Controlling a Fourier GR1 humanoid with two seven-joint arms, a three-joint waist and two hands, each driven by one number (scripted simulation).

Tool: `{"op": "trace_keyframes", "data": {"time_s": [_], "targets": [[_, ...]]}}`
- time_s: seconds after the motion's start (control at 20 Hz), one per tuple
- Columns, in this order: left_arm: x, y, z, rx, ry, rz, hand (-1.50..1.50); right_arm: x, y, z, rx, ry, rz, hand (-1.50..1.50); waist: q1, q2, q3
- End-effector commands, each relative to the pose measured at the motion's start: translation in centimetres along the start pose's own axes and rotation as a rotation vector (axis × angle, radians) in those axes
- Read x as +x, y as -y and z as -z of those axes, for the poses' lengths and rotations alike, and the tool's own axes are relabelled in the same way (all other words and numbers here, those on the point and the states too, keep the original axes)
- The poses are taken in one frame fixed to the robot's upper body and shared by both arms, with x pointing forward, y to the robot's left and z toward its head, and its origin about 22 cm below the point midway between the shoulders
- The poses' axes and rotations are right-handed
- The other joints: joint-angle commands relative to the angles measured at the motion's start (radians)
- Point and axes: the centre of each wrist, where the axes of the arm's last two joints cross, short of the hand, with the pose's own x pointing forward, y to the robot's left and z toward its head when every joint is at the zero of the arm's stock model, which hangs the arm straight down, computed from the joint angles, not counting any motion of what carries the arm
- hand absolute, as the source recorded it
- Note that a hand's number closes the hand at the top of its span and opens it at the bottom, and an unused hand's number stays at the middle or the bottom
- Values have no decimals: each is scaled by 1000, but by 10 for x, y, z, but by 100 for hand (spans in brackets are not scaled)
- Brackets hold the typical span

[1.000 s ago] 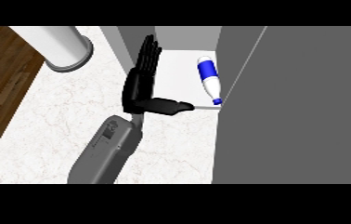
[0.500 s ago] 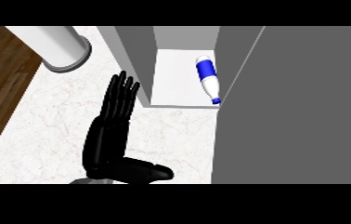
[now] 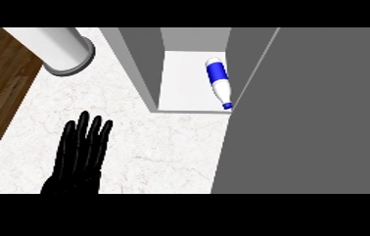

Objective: Pick up the bottled water, place it into the cabinet and close the cabinet

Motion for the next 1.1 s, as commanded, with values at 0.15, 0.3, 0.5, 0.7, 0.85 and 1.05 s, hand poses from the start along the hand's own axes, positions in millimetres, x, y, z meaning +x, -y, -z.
{"op": "trace_keyframes", "data": {"time_s": [0.15,0.3,0.5,0.7,0.85,1.05], "targets": [[44,-20,-38,51,25,36,-150,27,-43,8,205,36,-2,150,1,-11,-3],[47,-43,-45,60,22,20,-150,27,-44,21,220,54,-41,150,6,-6,-4],[70,-52,-59,88,42,35,-150,32,-56,26,237,45,-52,150,22,-9,-4],[79,-70,-62,64,46,18,-150,48,-60,29,261,42,-51,150,25,-4,-5],[78,-70,-70,59,35,11,-150,34,-66,47,256,26,-29,150,43,-1,-5],[82,-76,-74,32,26,2,-150,47,-63,53,236,50,21,150,58,2,-7]]}}
